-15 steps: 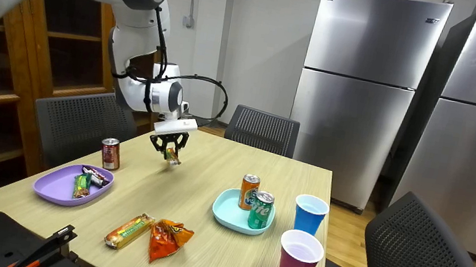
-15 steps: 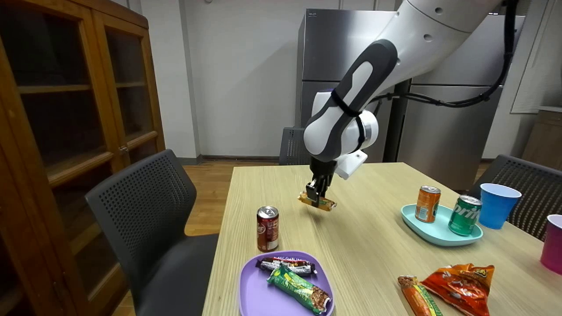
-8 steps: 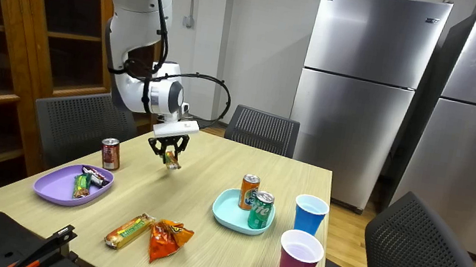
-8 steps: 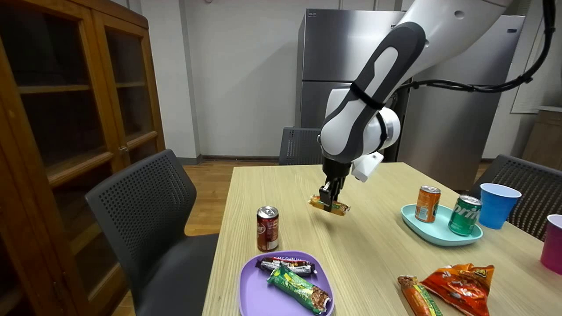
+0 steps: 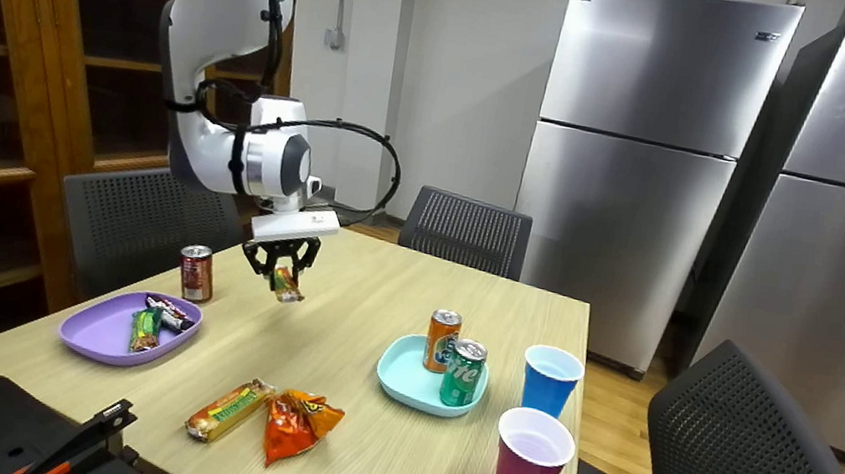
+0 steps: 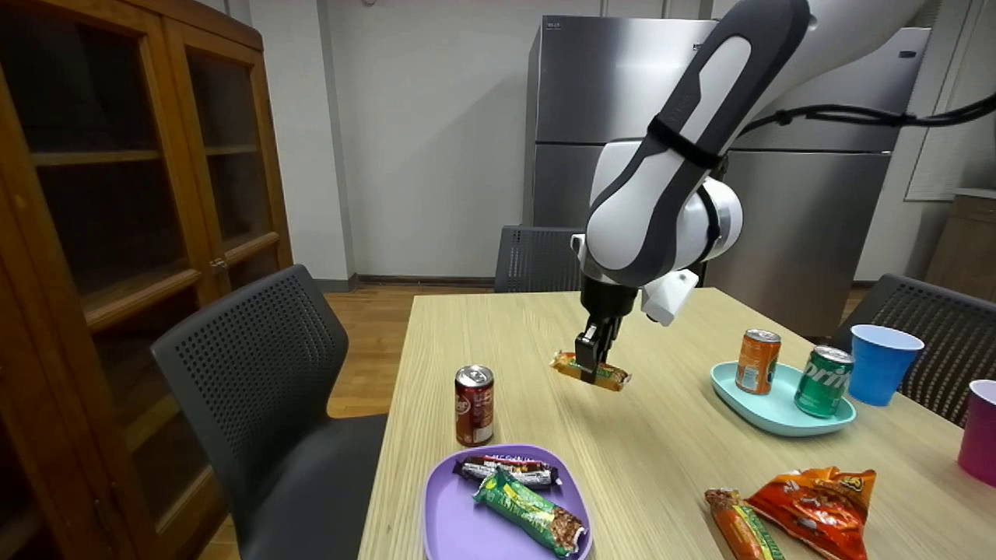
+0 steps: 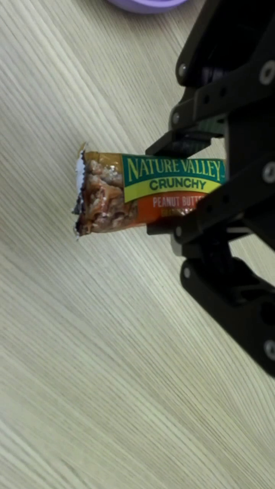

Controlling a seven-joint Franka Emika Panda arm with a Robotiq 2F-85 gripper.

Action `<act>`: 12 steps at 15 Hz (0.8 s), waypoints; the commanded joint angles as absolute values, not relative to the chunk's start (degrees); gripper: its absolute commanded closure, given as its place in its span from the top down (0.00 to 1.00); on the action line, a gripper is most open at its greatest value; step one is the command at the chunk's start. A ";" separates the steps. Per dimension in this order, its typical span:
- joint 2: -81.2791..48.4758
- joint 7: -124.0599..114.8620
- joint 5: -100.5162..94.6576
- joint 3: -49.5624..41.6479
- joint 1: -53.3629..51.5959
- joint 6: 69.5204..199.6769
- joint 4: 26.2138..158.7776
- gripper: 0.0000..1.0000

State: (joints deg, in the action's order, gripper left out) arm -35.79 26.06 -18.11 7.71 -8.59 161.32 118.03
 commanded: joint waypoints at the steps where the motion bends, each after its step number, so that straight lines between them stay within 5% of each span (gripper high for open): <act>1: -30.21 24.32 -19.22 8.76 -9.01 163.02 124.65 0.16; 12: -25.05 20.16 -18.90 10.80 -14.02 162.14 132.97 0.16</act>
